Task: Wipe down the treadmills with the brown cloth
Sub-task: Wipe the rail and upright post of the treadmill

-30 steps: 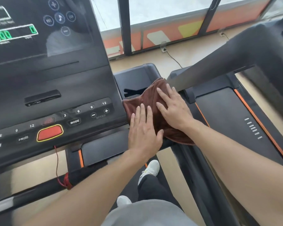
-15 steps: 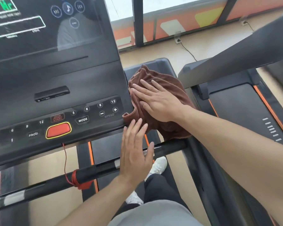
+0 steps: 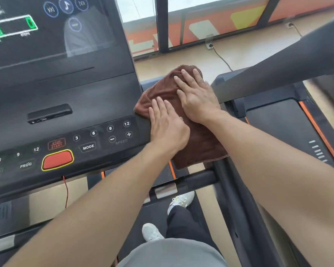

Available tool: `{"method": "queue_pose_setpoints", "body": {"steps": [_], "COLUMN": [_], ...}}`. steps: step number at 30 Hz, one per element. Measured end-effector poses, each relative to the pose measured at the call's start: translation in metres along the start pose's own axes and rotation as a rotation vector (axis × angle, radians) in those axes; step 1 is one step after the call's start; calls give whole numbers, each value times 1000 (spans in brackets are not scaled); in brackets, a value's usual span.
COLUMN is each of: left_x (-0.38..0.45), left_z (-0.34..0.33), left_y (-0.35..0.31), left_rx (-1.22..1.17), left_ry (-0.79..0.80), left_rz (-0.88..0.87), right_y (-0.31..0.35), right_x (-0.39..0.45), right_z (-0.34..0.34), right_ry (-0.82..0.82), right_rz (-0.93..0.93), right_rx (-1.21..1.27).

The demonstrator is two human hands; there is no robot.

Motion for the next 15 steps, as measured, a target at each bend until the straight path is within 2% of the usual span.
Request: {"method": "queue_pose_setpoints", "body": {"steps": [4,9,15], "left_x": [56,116,163], "left_z": [17,46,60], "left_y": [5,15,21], "left_rx": [-46,45,243], "left_ry": [51,81,194], "left_rz": [-8,-3,-15], "right_y": [-12,-13,-3], "right_x": [19,48,90], "right_z": [3,12,18], "right_ry": [65,82,137], "right_rz": [-103,-207,-377], "right_rx": [266,430,381]}}
Point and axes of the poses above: each hand's wrist, its own x-axis towards the middle knuckle, its own z-axis out of the back of the hand, y = z × x, the point moved 2 cm from there along x, towards the middle knuckle, and after that the axes turned 10 degrees about -z, right-handed, at the moved point
